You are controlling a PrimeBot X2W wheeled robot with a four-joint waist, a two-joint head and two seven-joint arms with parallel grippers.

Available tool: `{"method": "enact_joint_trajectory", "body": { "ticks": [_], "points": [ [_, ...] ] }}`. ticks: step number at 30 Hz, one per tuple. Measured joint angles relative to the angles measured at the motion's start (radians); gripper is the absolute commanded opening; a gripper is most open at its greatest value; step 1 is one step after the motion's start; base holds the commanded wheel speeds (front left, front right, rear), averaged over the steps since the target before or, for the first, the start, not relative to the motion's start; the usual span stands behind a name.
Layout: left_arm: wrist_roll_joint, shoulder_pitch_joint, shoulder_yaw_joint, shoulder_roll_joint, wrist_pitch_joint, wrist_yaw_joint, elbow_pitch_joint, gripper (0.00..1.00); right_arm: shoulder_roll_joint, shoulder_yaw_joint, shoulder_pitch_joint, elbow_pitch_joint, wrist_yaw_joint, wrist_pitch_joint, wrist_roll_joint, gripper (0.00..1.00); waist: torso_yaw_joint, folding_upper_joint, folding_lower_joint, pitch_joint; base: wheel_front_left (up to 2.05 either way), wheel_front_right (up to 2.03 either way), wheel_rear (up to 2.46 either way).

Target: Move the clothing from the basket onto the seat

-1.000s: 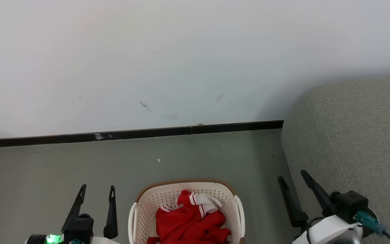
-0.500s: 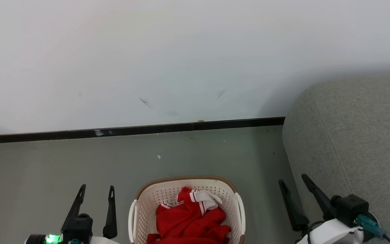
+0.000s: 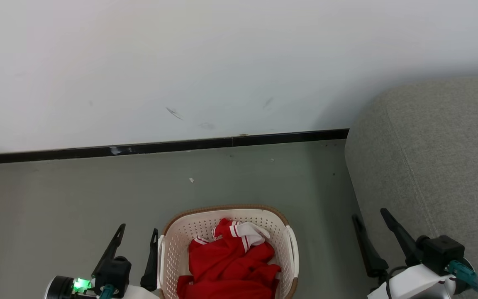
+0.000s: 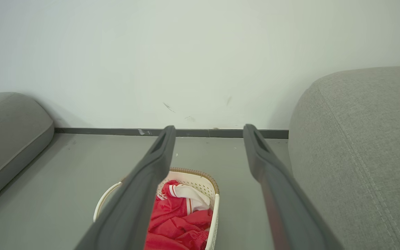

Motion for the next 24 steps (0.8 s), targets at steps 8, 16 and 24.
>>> {"method": "enact_joint_trajectory", "body": {
  "ticks": [8,16,24],
  "points": [
    [0.016,-0.078,-0.064,-0.012,0.0,-0.046,0.086,1.0,0.001,-0.049,0.0,-0.031,0.0,-0.001,-0.001,1.0,-0.014,0.0,-0.0001,0.046,0.0,0.0,0.0],
    [0.026,-0.161,-0.105,-0.024,0.002,-0.073,0.169,1.0,0.002,-0.102,-0.001,-0.059,0.0,-0.001,0.004,1.0,-0.031,0.0,-0.0001,0.106,0.0,0.0,0.0],
    [0.067,-0.253,-0.15,-0.029,0.01,-0.098,0.244,1.0,0.003,-0.132,-0.03,-0.092,0.0,-0.001,0.01,1.0,-0.052,0.0,-0.0001,0.18,0.0,0.0,0.0]
  ]
}}
